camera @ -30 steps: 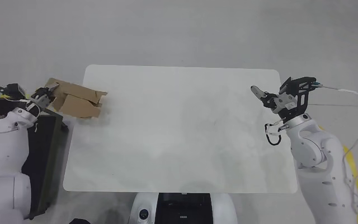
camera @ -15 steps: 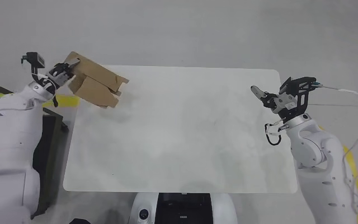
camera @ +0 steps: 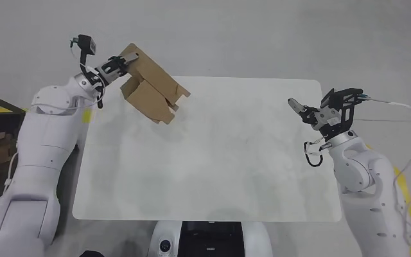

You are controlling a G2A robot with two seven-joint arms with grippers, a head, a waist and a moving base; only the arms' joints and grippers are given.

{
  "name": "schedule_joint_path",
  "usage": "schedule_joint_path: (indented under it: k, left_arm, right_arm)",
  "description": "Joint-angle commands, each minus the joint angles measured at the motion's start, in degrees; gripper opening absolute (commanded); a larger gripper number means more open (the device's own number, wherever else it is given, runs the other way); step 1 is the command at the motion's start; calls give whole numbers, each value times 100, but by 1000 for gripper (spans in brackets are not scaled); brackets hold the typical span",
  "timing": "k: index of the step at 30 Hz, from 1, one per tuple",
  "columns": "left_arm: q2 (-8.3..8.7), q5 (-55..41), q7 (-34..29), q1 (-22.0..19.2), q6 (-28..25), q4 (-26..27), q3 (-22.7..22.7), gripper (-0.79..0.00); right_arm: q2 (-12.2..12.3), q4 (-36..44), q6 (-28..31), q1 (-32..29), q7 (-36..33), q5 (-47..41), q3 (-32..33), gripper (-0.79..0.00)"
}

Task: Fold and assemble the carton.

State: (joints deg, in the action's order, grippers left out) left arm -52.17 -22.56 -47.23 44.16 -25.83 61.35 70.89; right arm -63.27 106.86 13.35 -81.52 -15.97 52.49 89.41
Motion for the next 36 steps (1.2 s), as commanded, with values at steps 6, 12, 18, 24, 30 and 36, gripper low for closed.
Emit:
schedule_joint_path:
  k: [6, 12, 18, 24, 30, 36]
  left_arm:
    - [-64, 197, 115, 296, 205, 998, -246, -785]
    - [-95, 641, 105, 653, 127, 1804, -480, -785]
    - [-104, 1119, 82, 1019, 45, 2411, -648, -785]
    - [-153, 1315, -51, 1137, 230, 2813, -912, -785]
    - [-216, 1521, -208, 1124, 277, 2946, -1192, -785]
    - [-267, 1553, -200, 1083, 307, 2948, -1325, -785]
  right_arm:
    - [0, 0, 0, 0, 0, 0, 0, 0]
    - [0, 0, 0, 0, 0, 0, 0, 0]
    - [0, 0, 0, 0, 0, 0, 0, 0]
    - [0, 0, 0, 0, 0, 0, 0, 0]
    - [0, 0, 0, 0, 0, 0, 0, 0]
    - [0, 0, 0, 0, 0, 0, 0, 0]
